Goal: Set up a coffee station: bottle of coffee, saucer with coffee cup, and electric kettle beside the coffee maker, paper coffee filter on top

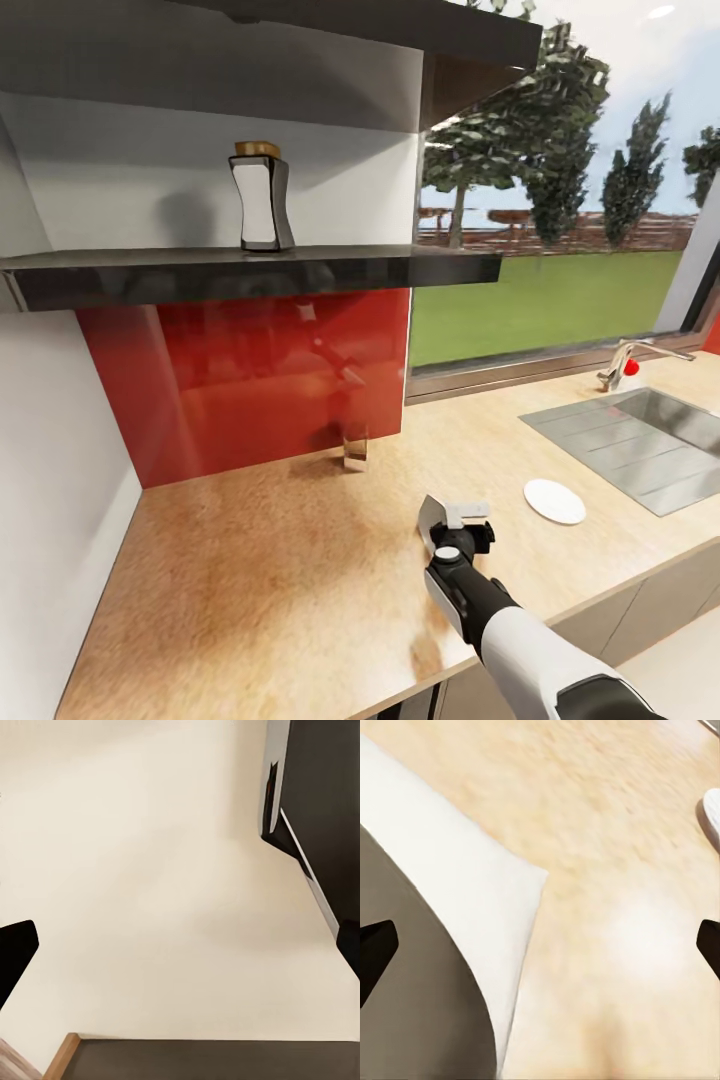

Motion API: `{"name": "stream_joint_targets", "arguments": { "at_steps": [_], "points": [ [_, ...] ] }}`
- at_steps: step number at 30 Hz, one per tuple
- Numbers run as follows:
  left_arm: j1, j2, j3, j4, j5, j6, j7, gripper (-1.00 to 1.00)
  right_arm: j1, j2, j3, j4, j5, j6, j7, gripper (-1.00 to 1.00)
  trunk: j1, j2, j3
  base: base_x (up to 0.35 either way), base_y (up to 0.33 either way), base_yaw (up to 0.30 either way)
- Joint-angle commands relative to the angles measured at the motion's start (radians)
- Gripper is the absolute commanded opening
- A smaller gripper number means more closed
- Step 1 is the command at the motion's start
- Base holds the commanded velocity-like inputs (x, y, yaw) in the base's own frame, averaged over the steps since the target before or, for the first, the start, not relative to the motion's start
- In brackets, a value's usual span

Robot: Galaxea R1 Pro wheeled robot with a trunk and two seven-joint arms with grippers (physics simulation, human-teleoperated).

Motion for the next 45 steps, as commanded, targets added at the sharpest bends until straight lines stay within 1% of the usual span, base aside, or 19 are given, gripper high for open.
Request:
{"name": "stream_joint_targets", "arguments": {
  "at_steps": [1, 2, 7, 29, 38, 39, 40, 42, 43, 45],
  "points": [
    [0.0, 0.0, 0.001, -0.001, -0.003, 0.003, 0.002, 1.0, -0.001, 0.0, 0.007, 0.004, 0.0, -0.01, -0.006, 1.0, 0.001, -0.002, -0.001, 0.0, 0.0, 0.0],
    [0.0, 0.0, 0.001, -0.001, -0.003, 0.003, 0.002, 1.0, -0.001, 0.0, 0.007, 0.008, 0.0, -0.02, -0.006, -1.0, 0.001, -0.002, -0.001, 0.0, 0.0, 0.0],
    [0.0, 0.0, 0.001, -0.001, -0.003, 0.003, 0.002, 1.0, -0.001, 0.0, 0.007, 0.023, 0.0, -0.04, -0.006, -1.0, 0.001, -0.002, -0.001, 0.0, 0.0, 0.0],
    [0.008, 0.0, 0.001, -0.001, -0.003, 0.002, 0.001, 1.0, -0.001, 0.0, 0.007, 0.024, 0.0, -0.042, -0.008, -1.0, 0.001, -0.002, -0.001, 0.0, 0.0, 0.0],
    [0.008, 0.0, 0.001, -0.002, -0.003, 0.002, 0.001, 1.0, -0.001, 0.001, 0.001, 0.011, 0.0, -0.042, -0.008, -1.0, 0.001, -0.002, -0.001, 0.0, 0.0, 0.0],
    [0.008, 0.0, 0.001, -0.002, -0.003, 0.002, 0.001, 1.0, -0.001, 0.001, 0.001, -0.002, 0.0, -0.041, -0.008, -1.0, 0.001, -0.002, -0.001, 0.0, 0.0, 0.0],
    [0.008, 0.0, 0.001, -0.002, -0.003, 0.002, 0.001, 1.0, -0.001, 0.001, 0.001, -0.055, 0.0, -0.037, -0.008, -1.0, 0.001, -0.002, -0.001, 0.0, 0.0, 0.0],
    [0.008, 0.0, 0.001, -0.002, -0.003, 0.002, 0.001, 1.0, -0.001, 0.001, 0.001, -0.088, 0.0, -0.034, -0.007, -1.0, 0.001, -0.002, -0.001, 0.0, 0.0, 0.0],
    [0.008, 0.0, 0.001, -0.002, -0.003, 0.002, 0.0, 1.0, -0.001, 0.001, 0.002, -0.15, 0.0, -0.03, -0.007, -1.0, 0.001, -0.002, -0.001, 0.0, 0.0, 0.0],
    [0.008, 0.0, 0.001, -0.002, -0.003, 0.002, 0.001, 1.0, -0.001, 0.001, 0.002, -0.189, 0.001, -0.024, -0.006, -1.0, 0.001, -0.002, -0.001, 0.0, 0.0, 0.0]
  ]
}}
